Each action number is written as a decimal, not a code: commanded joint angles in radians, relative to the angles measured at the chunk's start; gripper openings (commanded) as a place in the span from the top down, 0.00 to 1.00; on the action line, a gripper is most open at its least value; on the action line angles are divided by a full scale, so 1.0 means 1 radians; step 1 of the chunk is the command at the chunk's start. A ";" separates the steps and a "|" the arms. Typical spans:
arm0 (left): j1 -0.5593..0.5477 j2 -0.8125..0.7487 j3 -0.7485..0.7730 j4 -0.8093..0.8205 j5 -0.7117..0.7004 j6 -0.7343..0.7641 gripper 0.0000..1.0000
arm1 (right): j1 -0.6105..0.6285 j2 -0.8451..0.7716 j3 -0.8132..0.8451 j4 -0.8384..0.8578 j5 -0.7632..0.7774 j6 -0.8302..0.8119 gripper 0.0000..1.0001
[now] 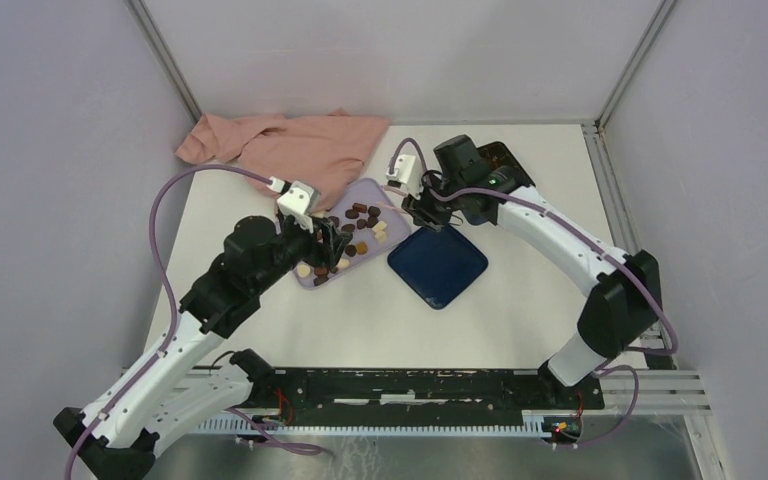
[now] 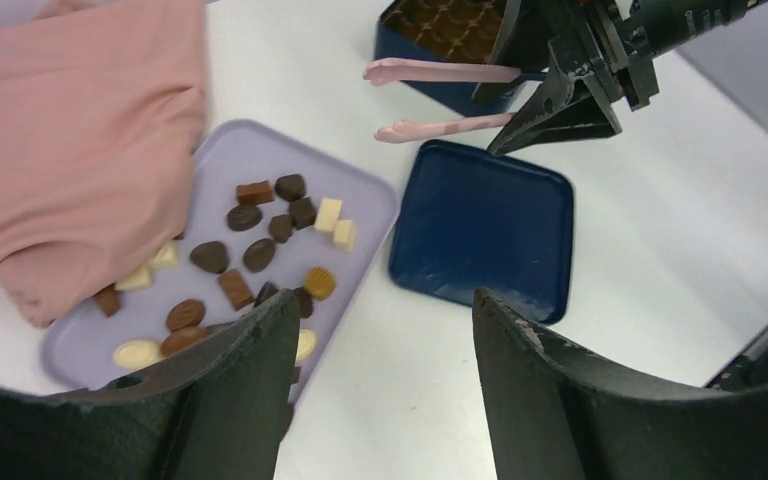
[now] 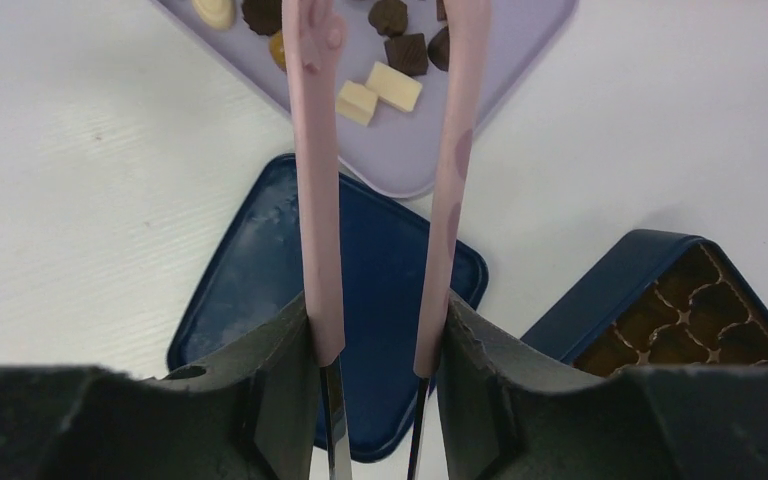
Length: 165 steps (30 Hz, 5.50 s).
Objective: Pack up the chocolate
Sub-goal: Adjust the clamp.
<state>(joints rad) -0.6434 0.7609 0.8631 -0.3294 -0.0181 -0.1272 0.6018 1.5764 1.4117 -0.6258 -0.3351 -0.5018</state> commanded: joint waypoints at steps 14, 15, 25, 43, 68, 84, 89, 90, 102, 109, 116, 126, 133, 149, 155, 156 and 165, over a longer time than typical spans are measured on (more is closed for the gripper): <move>0.363 0.028 -0.065 0.081 0.071 0.003 0.26 | 0.037 0.383 0.344 -0.208 0.092 -0.101 0.54; 0.392 0.029 -0.076 0.088 0.112 -0.023 0.26 | 0.040 0.398 0.352 -0.214 0.097 -0.105 0.54; 0.449 0.010 -0.161 0.058 0.123 0.006 0.26 | 0.045 0.530 0.468 -0.344 0.198 -0.173 0.54; 0.450 0.014 -0.157 0.059 0.112 0.027 0.27 | 0.045 0.577 0.412 -0.384 0.239 -0.177 0.53; 0.449 0.016 -0.157 0.065 0.137 0.029 0.28 | 0.074 0.658 0.452 -0.386 0.211 -0.132 0.52; 0.450 0.017 -0.159 0.067 0.148 0.031 0.28 | 0.101 0.675 0.464 -0.370 0.257 -0.112 0.51; 0.450 0.019 -0.159 0.068 0.153 0.032 0.28 | 0.101 0.671 0.458 -0.364 0.282 -0.110 0.50; 0.451 0.018 -0.159 0.068 0.153 0.032 0.28 | 0.100 0.671 0.457 -0.366 0.282 -0.109 0.51; 0.449 -0.052 -0.192 0.239 0.454 -0.240 0.26 | 0.035 0.419 0.434 -0.392 0.013 -0.101 0.52; 0.444 -0.177 -0.438 0.791 0.446 -0.931 0.10 | -0.029 0.159 0.239 -0.293 -0.295 -0.072 0.53; 0.281 -0.158 -0.352 0.631 0.112 -1.060 0.05 | -0.047 0.021 0.113 -0.130 -0.422 0.056 0.53; -0.134 0.119 -0.172 0.516 -0.383 -1.032 0.05 | -0.069 0.014 0.069 -0.030 -0.458 0.165 0.53; -0.184 0.291 -0.051 0.432 -0.485 -1.106 0.08 | -0.069 0.003 0.049 -0.016 -0.461 0.172 0.53; -0.197 0.504 0.084 0.441 -0.527 -1.150 0.33 | -0.068 -0.008 0.022 0.003 -0.486 0.192 0.53; -0.197 0.538 0.106 0.434 -0.499 -1.222 0.63 | -0.068 -0.016 0.012 0.013 -0.487 0.192 0.53; -0.197 0.541 0.106 0.422 -0.496 -1.242 0.69 | -0.068 -0.019 0.012 0.015 -0.486 0.191 0.53; -0.194 0.467 0.036 0.403 -0.536 -1.387 0.92 | -0.103 -0.108 -0.096 0.127 -0.549 0.212 0.42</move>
<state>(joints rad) -0.8364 1.2819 0.9199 0.0792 -0.4957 -1.4055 0.5179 1.5494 1.3529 -0.5980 -0.8028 -0.3077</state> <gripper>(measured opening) 0.411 0.536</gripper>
